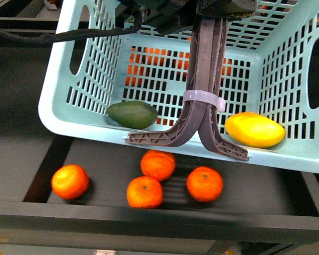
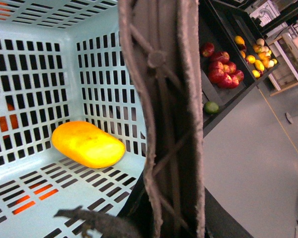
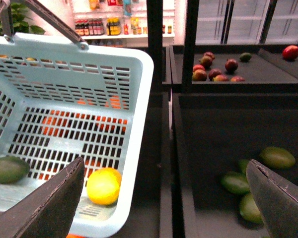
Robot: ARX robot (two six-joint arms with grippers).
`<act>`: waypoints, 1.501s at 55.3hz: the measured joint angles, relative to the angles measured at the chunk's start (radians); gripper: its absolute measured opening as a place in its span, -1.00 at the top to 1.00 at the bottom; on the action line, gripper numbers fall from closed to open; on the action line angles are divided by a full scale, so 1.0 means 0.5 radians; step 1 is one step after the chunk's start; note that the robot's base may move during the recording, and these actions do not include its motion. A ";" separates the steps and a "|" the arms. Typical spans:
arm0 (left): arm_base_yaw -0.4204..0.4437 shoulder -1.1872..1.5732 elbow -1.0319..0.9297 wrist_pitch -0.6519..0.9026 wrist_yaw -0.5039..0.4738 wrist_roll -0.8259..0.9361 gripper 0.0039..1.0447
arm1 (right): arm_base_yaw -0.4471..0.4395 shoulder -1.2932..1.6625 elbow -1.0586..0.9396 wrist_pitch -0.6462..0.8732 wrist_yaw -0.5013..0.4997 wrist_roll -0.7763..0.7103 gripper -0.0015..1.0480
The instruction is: Pick mango and avocado into basket
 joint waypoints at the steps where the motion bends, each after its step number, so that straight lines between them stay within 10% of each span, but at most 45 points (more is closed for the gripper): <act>1: -0.001 0.000 0.000 0.001 0.001 0.003 0.88 | 0.000 0.001 0.000 -0.001 -0.001 0.001 -0.83; 52: 0.020 0.001 0.000 0.001 -0.036 0.007 0.88 | -0.008 0.000 -0.001 0.000 -0.014 0.000 -0.83; 54: -0.008 0.009 -0.029 0.109 -0.223 -0.065 0.88 | -0.008 0.000 -0.001 0.000 -0.013 0.000 -0.83; 60: -0.132 0.276 -0.025 0.898 -1.646 -0.973 0.89 | -0.008 0.000 -0.001 0.000 -0.013 0.000 -0.83; 65: -0.052 0.463 0.232 0.893 -2.258 -1.516 0.89 | -0.008 0.000 -0.001 0.000 -0.002 0.001 -0.83; 83: 0.185 0.912 0.759 0.526 -2.430 -2.081 0.89 | -0.008 0.000 -0.001 0.000 -0.005 0.000 -0.83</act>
